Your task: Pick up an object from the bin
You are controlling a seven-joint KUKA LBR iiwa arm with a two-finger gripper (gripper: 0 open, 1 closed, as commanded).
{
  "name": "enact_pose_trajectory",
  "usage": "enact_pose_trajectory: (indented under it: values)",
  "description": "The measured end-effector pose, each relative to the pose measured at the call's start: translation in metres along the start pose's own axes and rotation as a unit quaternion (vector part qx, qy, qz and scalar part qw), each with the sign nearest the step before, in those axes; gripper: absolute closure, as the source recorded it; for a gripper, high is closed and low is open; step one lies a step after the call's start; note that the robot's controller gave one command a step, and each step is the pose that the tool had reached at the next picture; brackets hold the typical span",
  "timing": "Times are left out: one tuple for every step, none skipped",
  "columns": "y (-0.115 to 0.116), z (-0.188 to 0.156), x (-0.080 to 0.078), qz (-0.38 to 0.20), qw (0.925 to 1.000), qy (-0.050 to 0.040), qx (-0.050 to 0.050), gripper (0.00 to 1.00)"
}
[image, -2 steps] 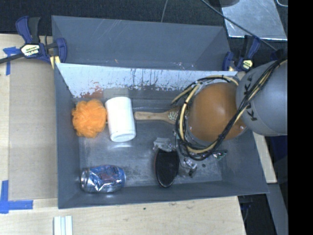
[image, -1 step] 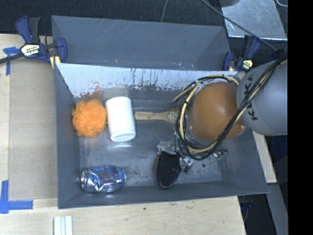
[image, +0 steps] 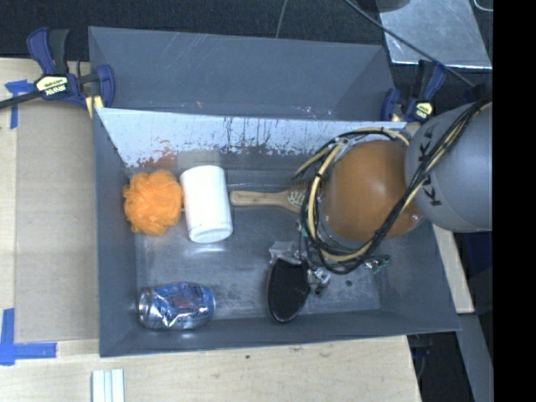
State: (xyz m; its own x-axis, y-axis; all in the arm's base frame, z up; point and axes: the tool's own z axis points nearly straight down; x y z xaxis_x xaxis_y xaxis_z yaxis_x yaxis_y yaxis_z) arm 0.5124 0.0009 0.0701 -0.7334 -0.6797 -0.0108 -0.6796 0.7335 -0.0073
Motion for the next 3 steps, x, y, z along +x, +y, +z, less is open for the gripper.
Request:
enact_pose_trajectory:
  values:
    - [0.016, -0.12, -0.027, -0.097, 0.9953, -0.0042, 0.003, 1.0]
    - [-0.003, -0.282, -0.028, -0.117, 0.9931, -0.0085, 0.007, 1.0]
    - [0.086, -0.137, -0.044, -0.129, 0.9916, -0.0067, 0.004, 1.0]
